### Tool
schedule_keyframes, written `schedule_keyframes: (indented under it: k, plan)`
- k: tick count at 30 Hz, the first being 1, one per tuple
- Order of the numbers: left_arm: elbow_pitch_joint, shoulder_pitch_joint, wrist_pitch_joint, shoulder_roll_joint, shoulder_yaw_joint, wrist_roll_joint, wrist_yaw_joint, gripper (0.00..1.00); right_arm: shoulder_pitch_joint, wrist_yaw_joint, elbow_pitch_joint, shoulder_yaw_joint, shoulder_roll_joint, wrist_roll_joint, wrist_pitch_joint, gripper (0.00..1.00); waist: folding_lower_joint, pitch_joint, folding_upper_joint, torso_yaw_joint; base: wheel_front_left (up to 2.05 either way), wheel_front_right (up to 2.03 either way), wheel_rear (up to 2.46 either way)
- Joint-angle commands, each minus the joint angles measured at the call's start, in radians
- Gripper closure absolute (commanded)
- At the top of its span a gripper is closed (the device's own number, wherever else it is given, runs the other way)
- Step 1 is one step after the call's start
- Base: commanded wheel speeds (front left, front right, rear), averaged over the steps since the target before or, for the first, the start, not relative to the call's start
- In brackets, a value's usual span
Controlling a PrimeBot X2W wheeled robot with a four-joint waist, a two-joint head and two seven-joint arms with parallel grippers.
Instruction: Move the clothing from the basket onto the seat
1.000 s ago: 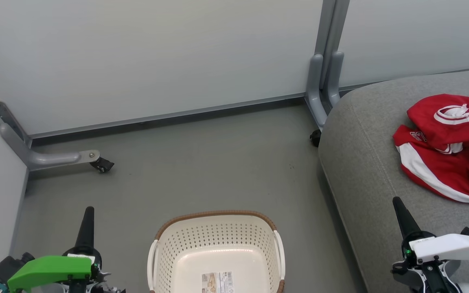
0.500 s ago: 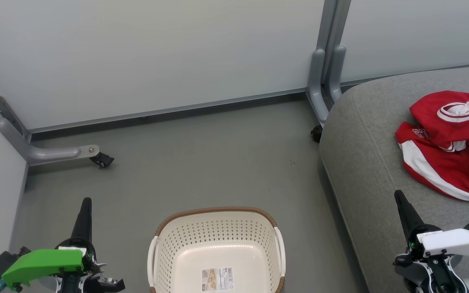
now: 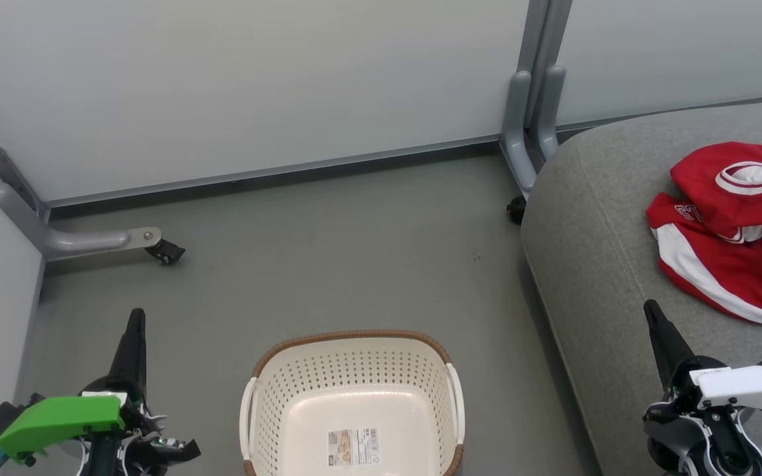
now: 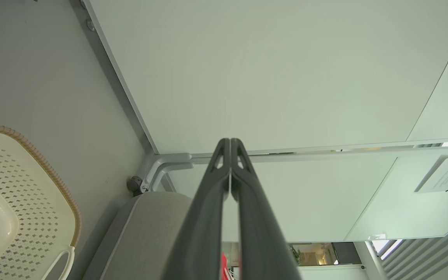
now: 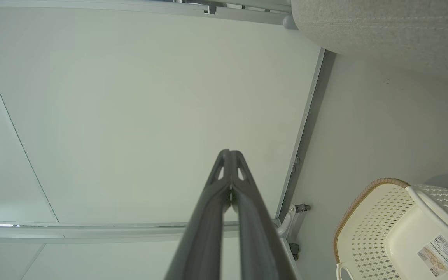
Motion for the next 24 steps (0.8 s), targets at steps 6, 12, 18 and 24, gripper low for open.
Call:
schedule_keyframes:
  k: [6,12,18,24]
  plan:
    - [0.001,-0.025,0.014,0.006,0.010,-0.049,-0.007,1.00,-0.019,0.000,-0.005,-0.009,-0.006,0.054,0.014,1.00,0.0000,0.008,0.0000,0.002,0.00,0.00,0.00]
    - [0.001,-0.023,0.013,0.006,0.009,-0.046,-0.006,1.00,-0.019,0.000,-0.004,-0.008,-0.006,0.050,0.014,1.00,0.0000,0.008,0.0000,0.002,0.00,0.00,0.00]
    - [0.001,-0.023,0.013,0.006,0.009,-0.046,-0.006,1.00,-0.018,0.000,-0.004,-0.008,-0.006,0.050,0.014,1.00,0.0000,0.008,0.0000,0.002,0.00,0.00,0.00]
    - [0.000,-0.023,0.013,0.006,0.009,-0.046,-0.006,1.00,-0.018,0.000,-0.004,-0.008,-0.006,0.050,0.014,1.00,0.0000,0.008,0.0000,0.002,0.00,0.00,0.00]
